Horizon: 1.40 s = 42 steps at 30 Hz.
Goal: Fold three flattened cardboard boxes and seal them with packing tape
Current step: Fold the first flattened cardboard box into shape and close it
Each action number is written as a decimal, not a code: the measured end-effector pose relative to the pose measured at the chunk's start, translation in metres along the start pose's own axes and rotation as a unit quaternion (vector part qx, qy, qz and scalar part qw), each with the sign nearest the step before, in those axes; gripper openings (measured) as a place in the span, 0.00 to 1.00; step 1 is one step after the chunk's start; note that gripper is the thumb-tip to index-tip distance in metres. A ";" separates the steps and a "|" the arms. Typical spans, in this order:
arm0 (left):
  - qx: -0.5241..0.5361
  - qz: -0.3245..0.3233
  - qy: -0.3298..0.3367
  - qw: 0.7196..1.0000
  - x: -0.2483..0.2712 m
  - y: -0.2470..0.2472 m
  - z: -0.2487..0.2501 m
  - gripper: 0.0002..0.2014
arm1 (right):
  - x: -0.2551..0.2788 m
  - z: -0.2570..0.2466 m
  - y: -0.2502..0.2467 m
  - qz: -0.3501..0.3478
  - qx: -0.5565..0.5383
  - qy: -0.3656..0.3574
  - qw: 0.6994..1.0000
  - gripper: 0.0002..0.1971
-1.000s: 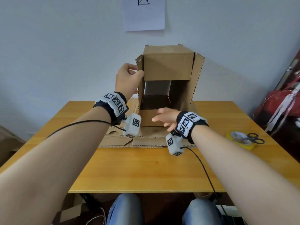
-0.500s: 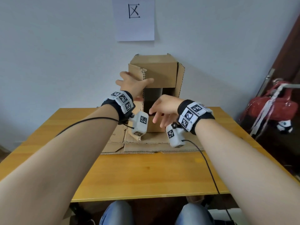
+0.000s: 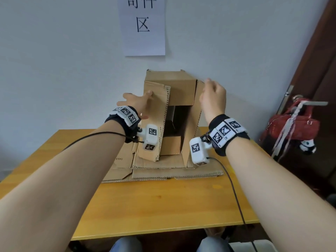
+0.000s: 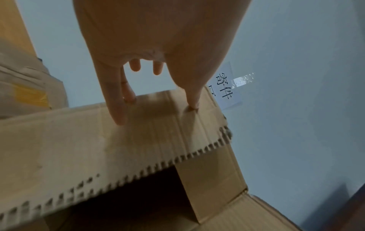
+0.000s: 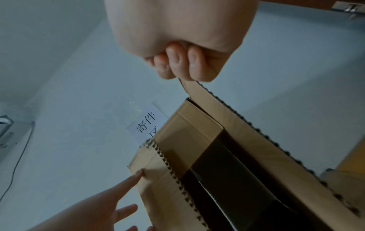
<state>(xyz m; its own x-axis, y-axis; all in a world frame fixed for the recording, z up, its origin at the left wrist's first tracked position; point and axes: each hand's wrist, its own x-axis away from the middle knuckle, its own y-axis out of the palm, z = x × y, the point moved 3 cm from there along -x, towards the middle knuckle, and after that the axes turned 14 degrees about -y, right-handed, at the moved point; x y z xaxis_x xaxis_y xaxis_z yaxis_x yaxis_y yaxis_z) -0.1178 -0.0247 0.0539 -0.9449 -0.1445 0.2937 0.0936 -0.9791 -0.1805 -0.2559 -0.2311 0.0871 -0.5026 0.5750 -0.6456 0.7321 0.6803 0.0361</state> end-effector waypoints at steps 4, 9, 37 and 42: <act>-0.021 0.019 0.047 0.998 -0.004 0.000 0.004 0.44 | 0.007 0.008 0.004 -0.006 -0.164 0.080 0.983 0.20; -0.029 0.056 0.185 0.981 0.000 0.000 0.010 0.35 | 0.007 0.016 0.019 -0.106 -0.234 0.163 0.953 0.23; -0.165 -0.026 0.455 0.875 0.004 0.035 0.076 0.01 | -0.027 0.033 0.042 -0.072 -0.032 0.061 0.995 0.22; -0.121 -0.005 0.421 0.899 0.002 0.039 0.082 0.03 | -0.029 0.039 0.049 -0.104 -0.038 0.083 0.990 0.30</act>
<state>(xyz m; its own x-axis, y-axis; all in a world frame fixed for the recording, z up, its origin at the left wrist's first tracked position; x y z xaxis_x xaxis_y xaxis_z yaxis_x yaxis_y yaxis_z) -0.0899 -0.0752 0.1243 -0.8570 0.1231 -0.5004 0.1094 -0.9054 -0.4101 -0.1873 -0.2321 0.0780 -0.7120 0.4816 -0.5110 0.5714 0.8204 -0.0230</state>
